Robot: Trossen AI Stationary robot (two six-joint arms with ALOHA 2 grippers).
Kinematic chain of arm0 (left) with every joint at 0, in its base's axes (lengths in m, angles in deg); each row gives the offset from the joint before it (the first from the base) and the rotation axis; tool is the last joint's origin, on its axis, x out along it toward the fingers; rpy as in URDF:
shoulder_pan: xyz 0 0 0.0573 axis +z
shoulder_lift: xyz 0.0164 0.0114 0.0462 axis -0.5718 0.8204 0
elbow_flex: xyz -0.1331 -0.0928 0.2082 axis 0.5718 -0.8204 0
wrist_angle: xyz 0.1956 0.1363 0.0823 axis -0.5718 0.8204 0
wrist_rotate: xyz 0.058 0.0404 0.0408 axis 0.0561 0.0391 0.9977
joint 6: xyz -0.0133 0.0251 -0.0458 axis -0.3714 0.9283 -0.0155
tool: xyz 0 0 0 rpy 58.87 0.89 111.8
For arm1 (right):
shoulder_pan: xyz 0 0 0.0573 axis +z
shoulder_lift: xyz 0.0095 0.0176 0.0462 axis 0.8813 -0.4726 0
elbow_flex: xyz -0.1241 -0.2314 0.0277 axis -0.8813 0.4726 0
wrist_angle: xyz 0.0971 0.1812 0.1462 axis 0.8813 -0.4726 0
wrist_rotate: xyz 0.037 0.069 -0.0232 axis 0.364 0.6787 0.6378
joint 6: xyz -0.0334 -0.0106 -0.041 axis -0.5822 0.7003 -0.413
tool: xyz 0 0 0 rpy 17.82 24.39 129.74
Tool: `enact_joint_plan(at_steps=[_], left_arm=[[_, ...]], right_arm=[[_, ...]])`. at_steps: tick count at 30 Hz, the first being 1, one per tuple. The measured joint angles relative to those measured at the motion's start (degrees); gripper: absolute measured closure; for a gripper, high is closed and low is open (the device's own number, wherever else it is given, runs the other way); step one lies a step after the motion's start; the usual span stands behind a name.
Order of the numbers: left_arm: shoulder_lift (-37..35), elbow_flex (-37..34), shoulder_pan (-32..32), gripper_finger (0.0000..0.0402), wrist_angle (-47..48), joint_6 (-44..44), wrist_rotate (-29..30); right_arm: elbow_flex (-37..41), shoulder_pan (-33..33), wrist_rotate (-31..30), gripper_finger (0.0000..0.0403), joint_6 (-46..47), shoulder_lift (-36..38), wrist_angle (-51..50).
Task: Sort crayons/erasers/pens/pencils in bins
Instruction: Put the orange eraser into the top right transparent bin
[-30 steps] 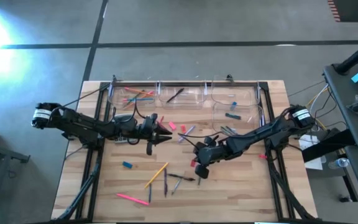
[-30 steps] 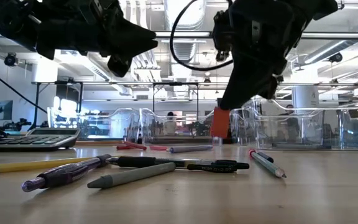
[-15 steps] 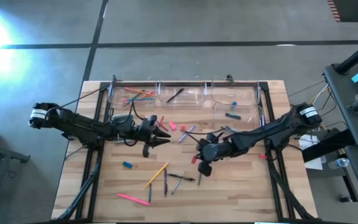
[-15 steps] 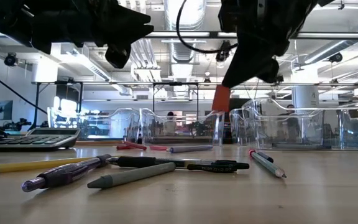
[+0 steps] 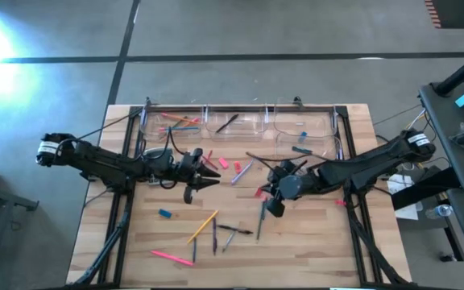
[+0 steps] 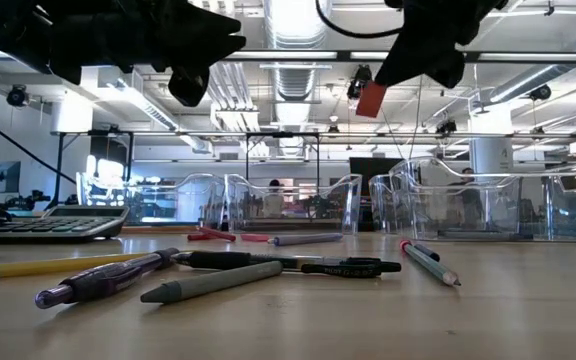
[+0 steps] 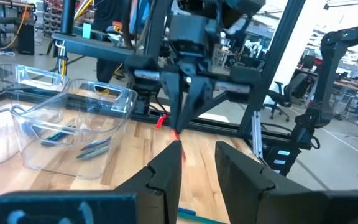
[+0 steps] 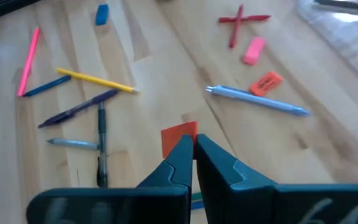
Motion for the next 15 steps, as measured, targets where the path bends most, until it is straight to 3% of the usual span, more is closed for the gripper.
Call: enact_joint_plan(at_steps=[15], left_arm=[[-0.04,0.0,0.04,0.0318,-0.06,0.73,0.24]], right_arm=[[3.76,-4.92,-3.17,0.0395,-0.04,11.8,-6.34]])
